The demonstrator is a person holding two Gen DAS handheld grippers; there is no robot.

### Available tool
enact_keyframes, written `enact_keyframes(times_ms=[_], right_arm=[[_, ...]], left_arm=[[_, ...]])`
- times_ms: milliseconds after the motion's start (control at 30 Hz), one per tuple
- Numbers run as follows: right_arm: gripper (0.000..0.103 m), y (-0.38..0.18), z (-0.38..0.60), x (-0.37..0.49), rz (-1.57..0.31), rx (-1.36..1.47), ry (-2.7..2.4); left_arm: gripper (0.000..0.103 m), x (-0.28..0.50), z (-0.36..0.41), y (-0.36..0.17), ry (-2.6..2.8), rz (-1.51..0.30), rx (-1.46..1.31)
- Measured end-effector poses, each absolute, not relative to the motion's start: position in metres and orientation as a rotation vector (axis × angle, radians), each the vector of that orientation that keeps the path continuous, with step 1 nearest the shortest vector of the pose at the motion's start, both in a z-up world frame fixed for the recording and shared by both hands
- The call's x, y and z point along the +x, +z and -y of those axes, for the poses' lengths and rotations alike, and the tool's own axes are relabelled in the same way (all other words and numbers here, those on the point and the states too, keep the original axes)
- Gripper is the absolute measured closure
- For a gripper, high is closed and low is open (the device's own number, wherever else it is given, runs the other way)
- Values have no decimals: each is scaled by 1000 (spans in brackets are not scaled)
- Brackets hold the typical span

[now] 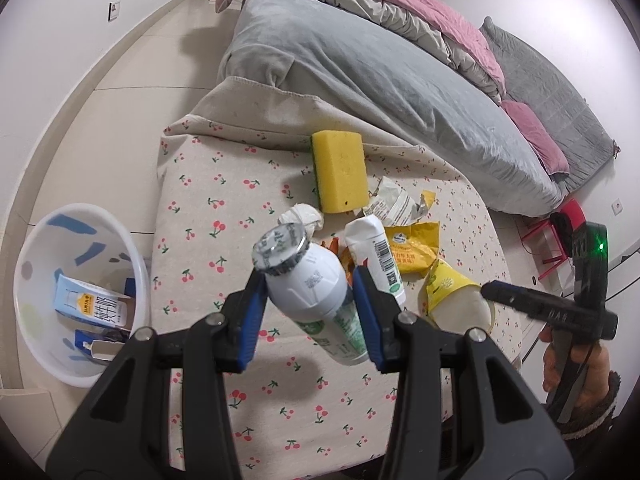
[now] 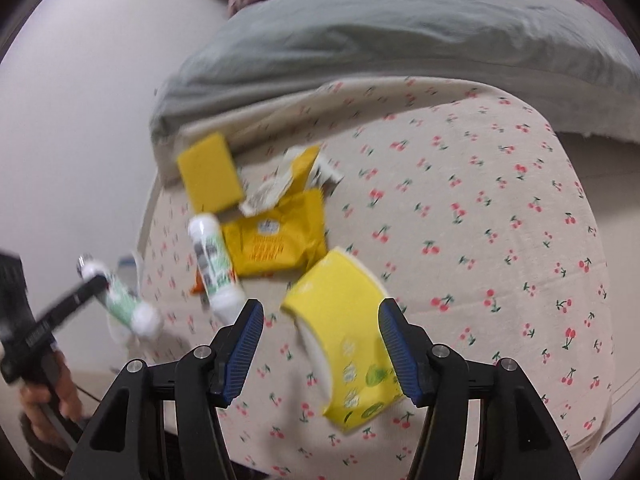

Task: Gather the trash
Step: 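Carry the white bottle to the white bin with the left tool while the right lifts the yellow cup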

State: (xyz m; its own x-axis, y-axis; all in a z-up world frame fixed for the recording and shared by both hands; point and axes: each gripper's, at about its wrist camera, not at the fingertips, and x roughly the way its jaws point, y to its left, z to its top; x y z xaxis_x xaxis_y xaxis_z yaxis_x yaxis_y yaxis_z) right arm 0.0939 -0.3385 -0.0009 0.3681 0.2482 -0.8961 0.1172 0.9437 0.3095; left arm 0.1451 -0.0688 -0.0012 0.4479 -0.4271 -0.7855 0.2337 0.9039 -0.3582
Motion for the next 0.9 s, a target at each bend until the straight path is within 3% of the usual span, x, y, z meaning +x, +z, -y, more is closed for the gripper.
enact_keyframes(times_ms=[67, 167, 567, 900], right_arm=[[45, -6, 328, 92, -1223, 296, 98], [73, -12, 314, 90, -1237, 181, 83], [76, 11, 320, 80, -1181, 123, 21], [76, 60, 329, 82, -1005, 318, 123]], left_arm=[[58, 144, 69, -2, -413, -1031, -205], [58, 142, 67, -2, -414, -1031, -203], [58, 139, 45, 3, -394, -1009, -226], [58, 137, 5, 3, -319, -986, -230]])
